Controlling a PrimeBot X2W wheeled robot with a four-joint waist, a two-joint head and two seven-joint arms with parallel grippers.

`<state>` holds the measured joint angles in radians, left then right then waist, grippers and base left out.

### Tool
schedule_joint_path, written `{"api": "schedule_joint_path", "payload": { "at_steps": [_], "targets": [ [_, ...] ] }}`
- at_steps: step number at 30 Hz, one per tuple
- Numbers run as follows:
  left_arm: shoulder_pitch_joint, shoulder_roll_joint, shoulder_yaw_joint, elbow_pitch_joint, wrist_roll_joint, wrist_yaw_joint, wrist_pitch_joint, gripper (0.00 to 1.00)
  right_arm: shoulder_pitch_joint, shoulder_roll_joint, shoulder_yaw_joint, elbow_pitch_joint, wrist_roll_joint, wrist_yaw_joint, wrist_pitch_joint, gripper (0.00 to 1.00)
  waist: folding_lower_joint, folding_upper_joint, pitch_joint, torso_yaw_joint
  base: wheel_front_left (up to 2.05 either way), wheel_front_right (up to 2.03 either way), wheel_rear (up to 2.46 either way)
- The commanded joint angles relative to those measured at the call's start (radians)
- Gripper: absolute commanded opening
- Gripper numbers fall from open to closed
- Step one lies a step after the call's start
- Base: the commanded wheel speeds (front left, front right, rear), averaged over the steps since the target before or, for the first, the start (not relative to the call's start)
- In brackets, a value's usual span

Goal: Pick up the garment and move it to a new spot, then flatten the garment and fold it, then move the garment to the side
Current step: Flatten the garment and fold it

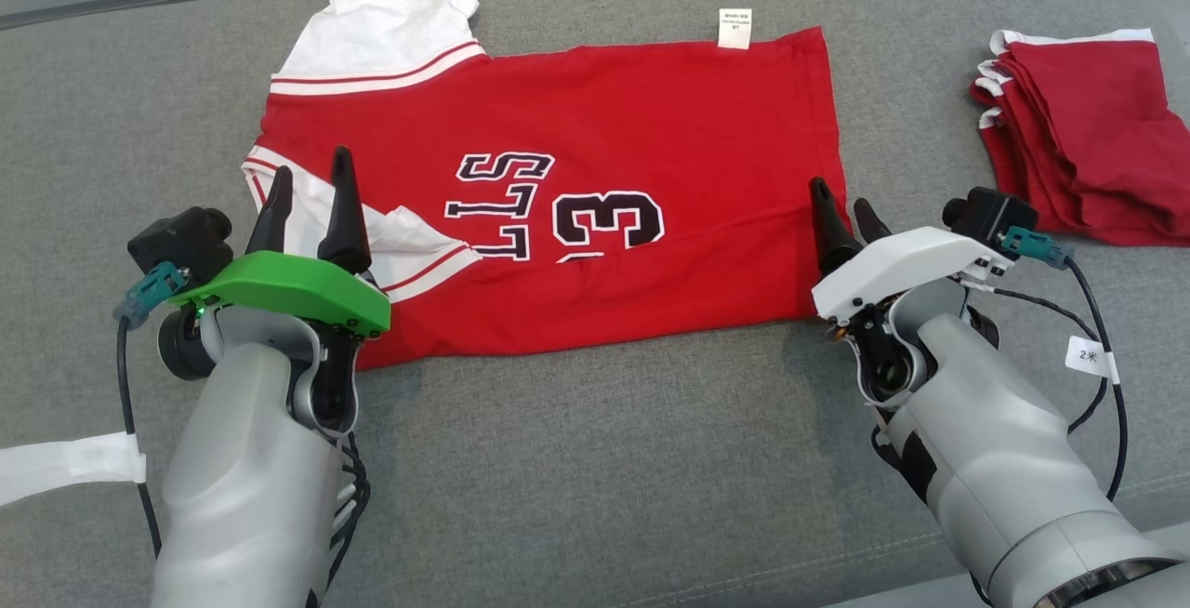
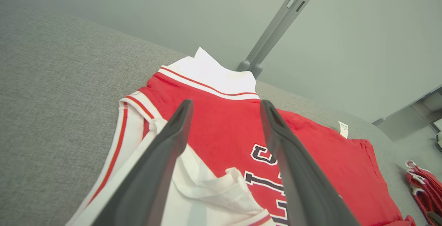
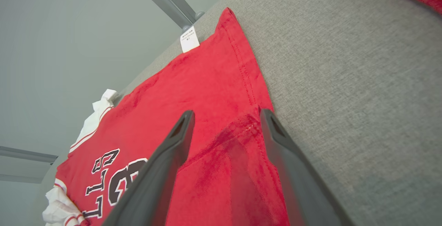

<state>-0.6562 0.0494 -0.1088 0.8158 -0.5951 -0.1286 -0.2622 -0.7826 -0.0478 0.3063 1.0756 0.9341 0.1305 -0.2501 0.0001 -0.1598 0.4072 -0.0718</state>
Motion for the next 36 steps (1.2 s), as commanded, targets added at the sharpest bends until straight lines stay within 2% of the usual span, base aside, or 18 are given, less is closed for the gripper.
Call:
{"api": "schedule_joint_path", "payload": {
  "at_steps": [1, 5, 11, 18, 24, 30, 36],
  "targets": [
    [0.012, 0.003, -0.004, -0.016, -0.006, -0.003, -0.003, 1.00, -0.004, -0.003, -0.001, -0.007, -0.003, 0.000, -0.010, 1.00, -0.0001, -0.0001, -0.002, 0.003, 0.00, 0.00, 0.00],
    [0.054, 0.010, -0.019, -0.081, -0.019, -0.003, -0.002, 1.00, 0.004, -0.018, -0.041, -0.050, -0.034, 0.000, -0.015, 1.00, -0.0001, -0.0001, -0.009, 0.008, 0.00, 0.00, 0.00],
    [0.176, 0.034, 0.008, -0.187, -0.063, -0.003, -0.002, 1.00, 0.110, -0.042, -0.214, -0.209, -0.191, 0.000, -0.014, 1.00, -0.0001, -0.0001, -0.035, 0.020, 0.00, 0.00, 0.00],
    [0.310, 0.036, 0.048, -0.211, -0.076, -0.003, -0.002, 1.00, 0.291, -0.025, -0.356, -0.380, -0.383, 0.000, -0.014, 1.00, -0.0001, -0.0001, -0.078, 0.028, 0.00, 0.00, 0.00],
    [0.391, 0.026, 0.064, -0.166, -0.095, 0.000, 0.001, 1.00, 0.446, -0.007, -0.380, -0.479, -0.453, 0.000, -0.014, 1.00, -0.0001, -0.0001, -0.115, 0.008, 0.00, 0.00, 0.00],
    [0.408, 0.017, 0.075, -0.115, -0.137, 0.025, 0.038, 1.00, 0.521, -0.003, -0.347, -0.527, -0.412, 0.000, -0.014, 1.00, -0.0001, -0.0001, -0.128, -0.012, 0.00, 0.00, 0.00],
    [0.363, 0.012, 0.109, -0.049, -0.209, 0.043, 0.074, 1.00, 0.524, -0.004, -0.309, -0.553, -0.400, 0.000, -0.014, 1.00, -0.0001, -0.0001, -0.113, -0.042, 0.00, 0.00, 0.00]
  ]
}}
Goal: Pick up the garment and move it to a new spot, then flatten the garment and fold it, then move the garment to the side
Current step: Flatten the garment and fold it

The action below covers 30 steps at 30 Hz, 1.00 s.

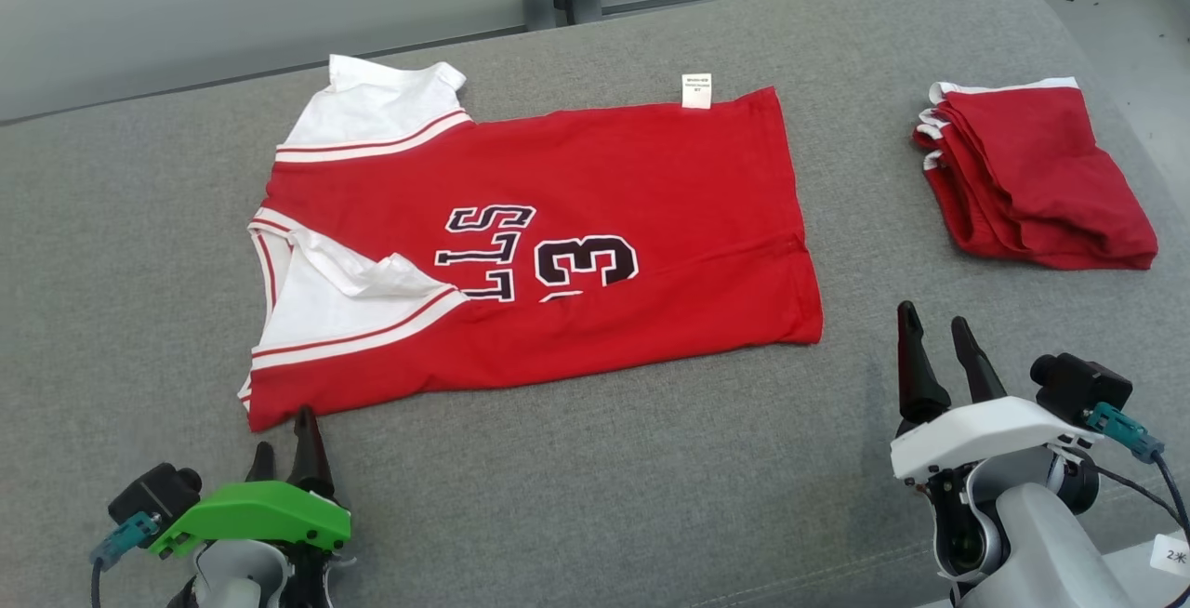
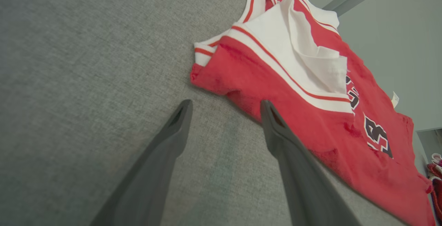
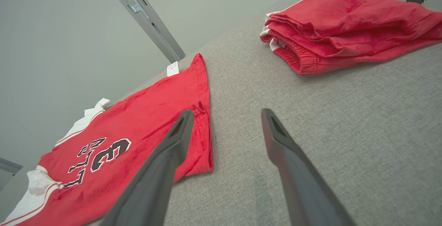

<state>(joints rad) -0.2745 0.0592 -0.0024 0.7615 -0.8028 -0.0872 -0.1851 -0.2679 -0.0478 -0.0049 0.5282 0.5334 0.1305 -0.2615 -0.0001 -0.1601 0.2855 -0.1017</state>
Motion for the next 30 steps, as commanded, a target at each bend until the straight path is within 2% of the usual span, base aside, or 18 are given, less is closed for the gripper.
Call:
{"api": "schedule_joint_path", "payload": {
  "at_steps": [1, 15, 16, 18, 19, 20, 30],
  "targets": [
    [-0.025, 0.001, 0.012, 0.015, -0.018, 0.001, -0.003, 1.00, 0.007, -0.003, 0.007, -0.010, 0.002, 0.000, -0.003, 1.00, 0.0001, 0.0002, 0.012, -0.018, 0.00, 0.00, 0.00],
    [-0.094, 0.006, 0.075, 0.074, -0.136, -0.039, -0.050, 1.00, 0.007, -0.003, -0.005, -0.038, -0.011, 0.000, -0.003, 1.00, 0.0001, 0.0002, 0.042, -0.055, 0.00, 0.00, 0.00],
    [-0.096, 0.007, 0.076, 0.074, -0.139, -0.040, -0.054, 0.89, 0.008, -0.003, -0.004, -0.036, -0.010, 0.000, -0.003, 1.00, 0.0001, 0.0002, 0.042, -0.055, 0.00, 0.00, 0.00],
    [-0.101, 0.007, 0.075, 0.066, -0.150, -0.044, -0.063, 0.48, 0.009, -0.003, -0.001, -0.032, -0.005, 0.000, -0.003, 1.00, 0.0001, 0.0002, 0.043, -0.053, 0.00, 0.00, 0.00],
    [-0.102, 0.007, 0.073, 0.062, -0.150, -0.043, -0.065, 0.33, 0.010, -0.003, 0.003, -0.027, -0.002, 0.000, -0.003, 1.00, 0.0001, 0.0002, 0.043, -0.051, 0.00, 0.00, 0.00],
    [-0.102, 0.007, 0.070, 0.058, -0.149, -0.044, -0.068, 0.00, 0.009, -0.003, 0.007, -0.021, -0.001, 0.000, -0.003, 1.00, 0.0001, 0.0002, 0.042, -0.049, 0.00, 0.00, 0.00],
    [-0.052, 0.005, 0.009, -0.053, -0.160, -0.045, -0.079, 0.00, 0.006, -0.003, 0.055, 0.047, 0.037, 0.000, 0.008, 1.00, 0.0001, 0.0002, 0.036, -0.014, 0.00, 0.00, 0.00]
  ]
}}
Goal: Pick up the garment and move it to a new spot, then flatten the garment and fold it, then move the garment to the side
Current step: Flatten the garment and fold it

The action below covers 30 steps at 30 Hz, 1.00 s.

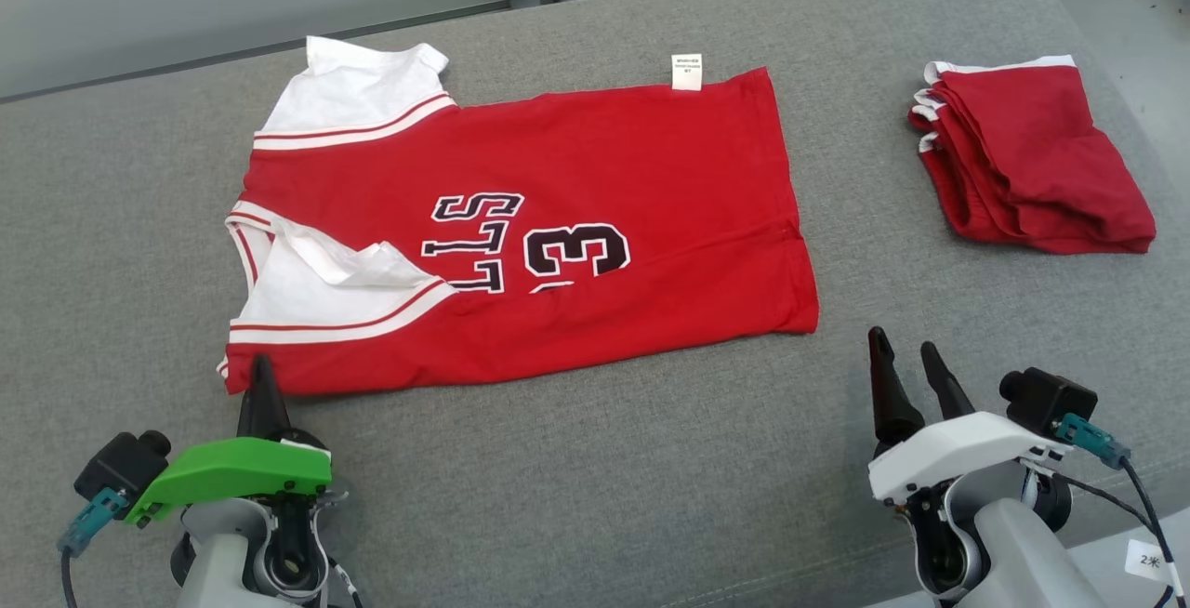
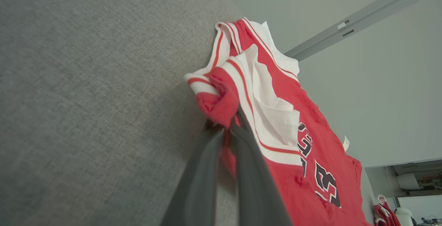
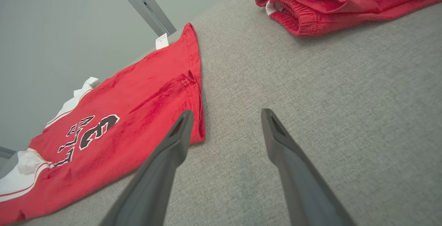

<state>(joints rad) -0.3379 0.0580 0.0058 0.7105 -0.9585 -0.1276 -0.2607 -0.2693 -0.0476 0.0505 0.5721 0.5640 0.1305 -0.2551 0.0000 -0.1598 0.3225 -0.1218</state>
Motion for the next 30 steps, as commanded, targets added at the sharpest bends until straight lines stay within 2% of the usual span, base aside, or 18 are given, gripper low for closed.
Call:
{"api": "schedule_joint_path", "payload": {
  "at_steps": [1, 8, 13, 23, 24, 25, 26, 29, 30],
  "targets": [
    [0.018, 0.006, -0.006, -0.013, -0.002, -0.004, -0.004, 0.00, 0.005, -0.004, 0.009, 0.014, 0.017, 0.000, 0.005, 1.00, 0.0000, -0.0001, -0.001, 0.010, 0.00, 0.00, 0.00],
    [0.037, 0.003, -0.031, -0.055, 0.023, -0.004, -0.005, 0.00, -0.054, -0.004, 0.083, 0.121, 0.102, 0.000, 0.020, 1.00, 0.0000, -0.0001, 0.005, 0.040, 0.00, 0.00, 0.00],
    [0.029, 0.001, -0.048, -0.073, 0.046, -0.004, -0.005, 0.00, -0.144, -0.004, 0.113, 0.244, 0.143, 0.000, 0.041, 1.00, 0.0000, -0.0001, 0.010, 0.059, 0.00, 0.00, 0.00],
    [0.013, -0.002, -0.073, -0.079, 0.058, -0.004, -0.005, 0.00, -0.309, -0.003, 0.148, 0.499, 0.165, 0.000, 0.086, 1.00, 0.0000, -0.0001, 0.015, 0.086, 0.00, 0.00, 0.00],
    [0.012, -0.002, -0.075, -0.079, 0.060, -0.004, -0.005, 0.00, -0.325, -0.003, 0.157, 0.519, 0.162, 0.000, 0.086, 0.97, 0.0000, -0.0001, 0.016, 0.088, 0.00, 0.00, 0.00],
    [0.010, -0.003, -0.077, -0.080, 0.061, -0.004, -0.005, 0.00, -0.339, -0.002, 0.167, 0.538, 0.160, 0.000, 0.082, 0.75, 0.0000, -0.0001, 0.018, 0.090, 0.00, 0.00, 0.00],
    [0.009, -0.003, -0.078, -0.081, 0.060, -0.004, -0.005, 0.00, -0.351, -0.002, 0.176, 0.551, 0.161, 0.000, 0.080, 0.49, 0.0000, -0.0001, 0.019, 0.092, 0.00, 0.00, 0.00],
    [0.008, -0.004, -0.078, -0.084, 0.065, -0.004, -0.005, 0.00, -0.381, -0.003, 0.199, 0.582, 0.163, 0.000, 0.057, 0.09, 0.0000, -0.0001, 0.021, 0.093, 0.00, 0.00, 0.00],
    [0.008, -0.004, -0.078, -0.087, 0.066, -0.004, -0.005, 0.00, -0.390, -0.003, 0.204, 0.590, 0.160, 0.000, 0.048, 0.00, 0.0000, -0.0001, 0.021, 0.092, 0.00, 0.00, 0.00]
  ]
}}
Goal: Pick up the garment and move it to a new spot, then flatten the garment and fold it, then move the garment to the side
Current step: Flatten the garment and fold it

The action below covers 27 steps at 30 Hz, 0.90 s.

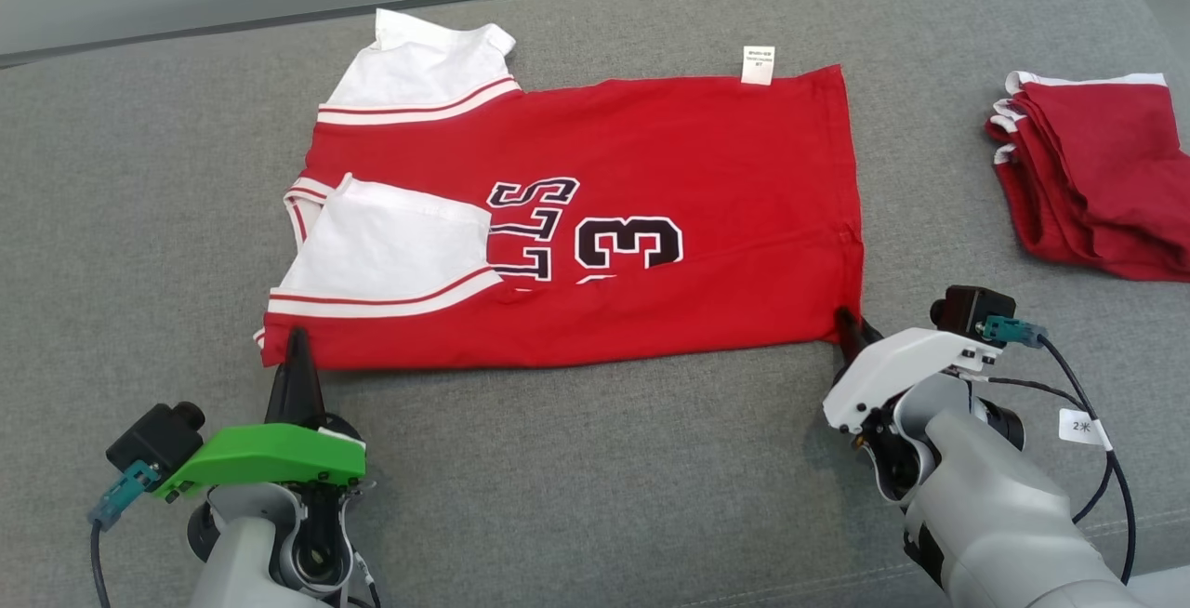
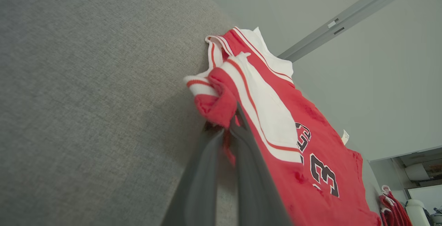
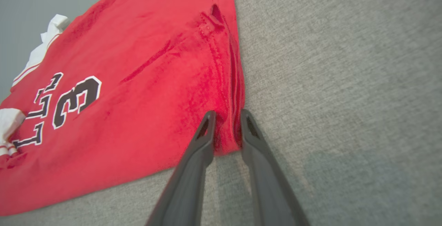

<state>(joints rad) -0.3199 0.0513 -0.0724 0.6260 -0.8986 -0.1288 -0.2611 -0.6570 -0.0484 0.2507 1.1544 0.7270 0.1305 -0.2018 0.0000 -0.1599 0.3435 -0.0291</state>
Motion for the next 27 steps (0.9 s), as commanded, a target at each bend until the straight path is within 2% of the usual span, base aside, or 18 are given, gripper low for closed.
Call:
{"api": "schedule_joint_path", "payload": {
  "at_steps": [1, 6, 11, 16, 22, 27],
  "targets": [
    [-0.008, 0.003, 0.002, -0.006, 0.008, -0.003, -0.005, 0.00, -0.010, -0.002, 0.007, 0.015, -0.004, 0.000, -0.014, 0.00, 0.0000, -0.0001, -0.001, -0.001, 0.00, 0.00, 0.00],
    [0.034, 0.003, 0.025, -0.065, 0.025, -0.003, -0.005, 0.00, -0.039, -0.003, 0.000, 0.027, -0.030, 0.000, -0.049, 0.00, 0.0000, -0.0001, -0.011, -0.010, 0.00, 0.00, 0.00],
    [0.101, 0.003, 0.035, -0.145, 0.043, -0.003, -0.005, 0.00, 0.005, -0.032, 0.002, -0.036, -0.019, 0.000, -0.041, 0.00, 0.0000, -0.0001, -0.027, -0.008, 0.00, 0.00, 0.00],
    [0.205, 0.002, 0.036, -0.237, 0.047, 0.000, -0.005, 0.00, 0.099, -0.093, 0.008, -0.188, 0.051, 0.000, 0.055, 0.00, 0.0000, -0.0001, -0.046, 0.001, 0.00, 0.00, 0.00],
    [0.336, 0.002, -0.040, -0.344, 0.031, 0.046, -0.005, 0.00, 0.265, -0.176, -0.007, -0.390, 0.080, 0.000, 0.137, 0.00, 0.0000, -0.0001, -0.062, 0.009, 0.00, 0.00, 0.00],
    [0.415, 0.002, -0.090, -0.394, 0.017, 0.092, -0.005, 0.00, 0.397, -0.186, -0.055, -0.518, 0.067, 0.000, 0.193, 0.00, 0.0000, -0.0001, -0.077, 0.009, 0.00, 0.00, 0.00]
  ]
}}
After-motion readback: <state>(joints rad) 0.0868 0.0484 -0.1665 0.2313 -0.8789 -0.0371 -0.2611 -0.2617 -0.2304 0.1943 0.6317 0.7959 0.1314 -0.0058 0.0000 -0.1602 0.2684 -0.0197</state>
